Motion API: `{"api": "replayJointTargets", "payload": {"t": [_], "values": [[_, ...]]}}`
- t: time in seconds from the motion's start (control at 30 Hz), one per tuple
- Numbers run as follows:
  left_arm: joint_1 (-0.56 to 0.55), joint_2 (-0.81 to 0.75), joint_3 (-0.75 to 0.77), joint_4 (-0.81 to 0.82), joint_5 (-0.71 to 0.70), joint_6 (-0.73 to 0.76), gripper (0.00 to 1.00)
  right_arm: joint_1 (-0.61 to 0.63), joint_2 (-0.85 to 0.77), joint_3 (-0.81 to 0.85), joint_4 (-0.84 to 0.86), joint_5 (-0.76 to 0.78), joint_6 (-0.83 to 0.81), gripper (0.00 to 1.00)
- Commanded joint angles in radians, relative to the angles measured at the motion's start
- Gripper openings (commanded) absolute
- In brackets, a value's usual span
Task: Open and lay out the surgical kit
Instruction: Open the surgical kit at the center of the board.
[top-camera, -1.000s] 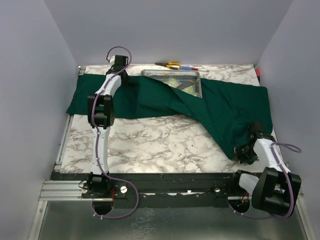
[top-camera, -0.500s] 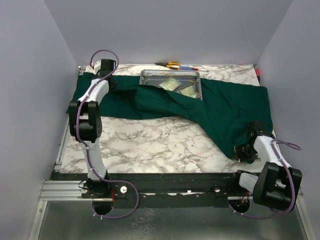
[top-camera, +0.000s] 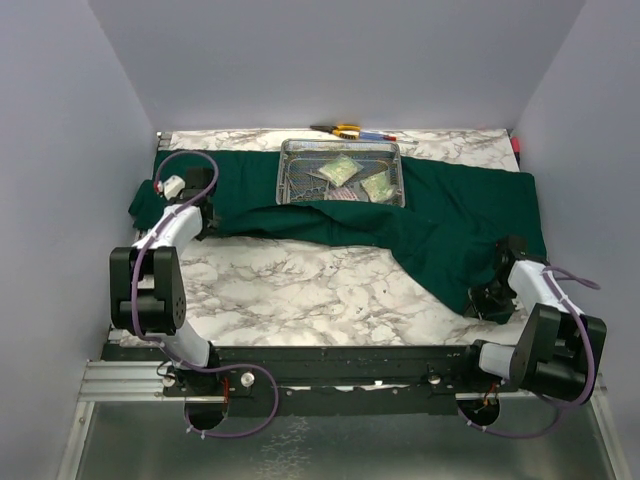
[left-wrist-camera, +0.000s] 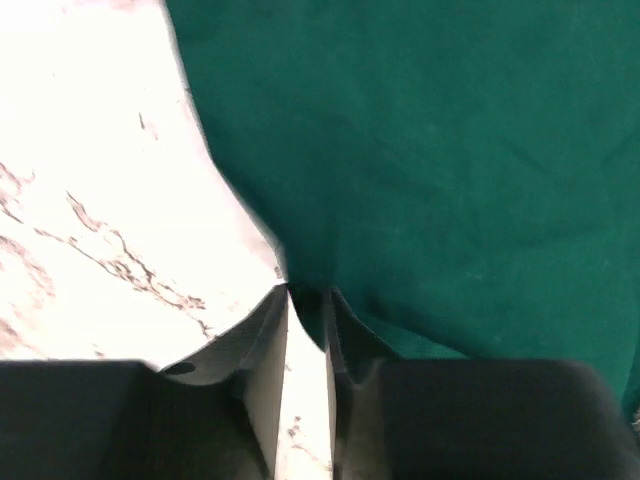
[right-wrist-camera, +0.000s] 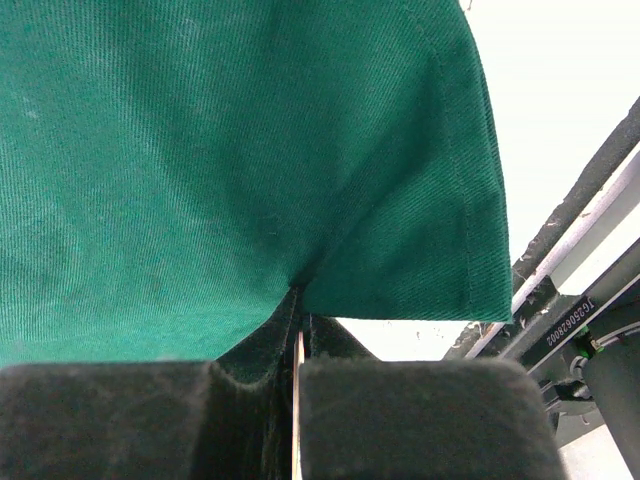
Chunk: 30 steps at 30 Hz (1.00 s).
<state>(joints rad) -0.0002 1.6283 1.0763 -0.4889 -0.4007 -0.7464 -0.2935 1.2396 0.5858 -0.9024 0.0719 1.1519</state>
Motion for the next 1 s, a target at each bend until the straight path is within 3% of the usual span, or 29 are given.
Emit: {"api": "replayJointTargets", "payload": {"t": [0.0, 0.07, 0.13, 0.33, 0.47, 0.67, 0.8, 0.97], "values": [[0.076, -0.013, -0.023, 0.032, 0.106, -0.010, 0.40, 0.001, 0.045, -0.021, 0.094, 0.044, 0.000, 0.00], [0.117, -0.002, -0.014, 0.053, 0.149, 0.013, 0.58, -0.001, 0.053, -0.020, 0.098, 0.042, -0.003, 0.00], [0.147, 0.003, 0.000, 0.064, 0.157, 0.036, 0.68, 0.001, 0.059, -0.019, 0.100, 0.042, -0.002, 0.00], [0.238, 0.034, 0.004, 0.138, 0.231, 0.086, 0.73, 0.001, 0.077, -0.020, 0.113, 0.033, 0.009, 0.00], [0.314, 0.080, -0.030, 0.231, 0.339, 0.089, 0.70, 0.001, 0.095, -0.015, 0.118, 0.030, 0.015, 0.00], [0.396, 0.137, -0.059, 0.386, 0.484, 0.095, 0.57, 0.001, 0.103, -0.028, 0.124, 0.023, 0.025, 0.00], [0.445, 0.178, -0.022, 0.419, 0.526, 0.111, 0.46, 0.001, 0.111, -0.034, 0.124, 0.014, 0.039, 0.00], [0.510, 0.258, 0.043, 0.417, 0.567, 0.137, 0.43, 0.001, 0.115, -0.037, 0.121, 0.018, 0.035, 0.00]]}}
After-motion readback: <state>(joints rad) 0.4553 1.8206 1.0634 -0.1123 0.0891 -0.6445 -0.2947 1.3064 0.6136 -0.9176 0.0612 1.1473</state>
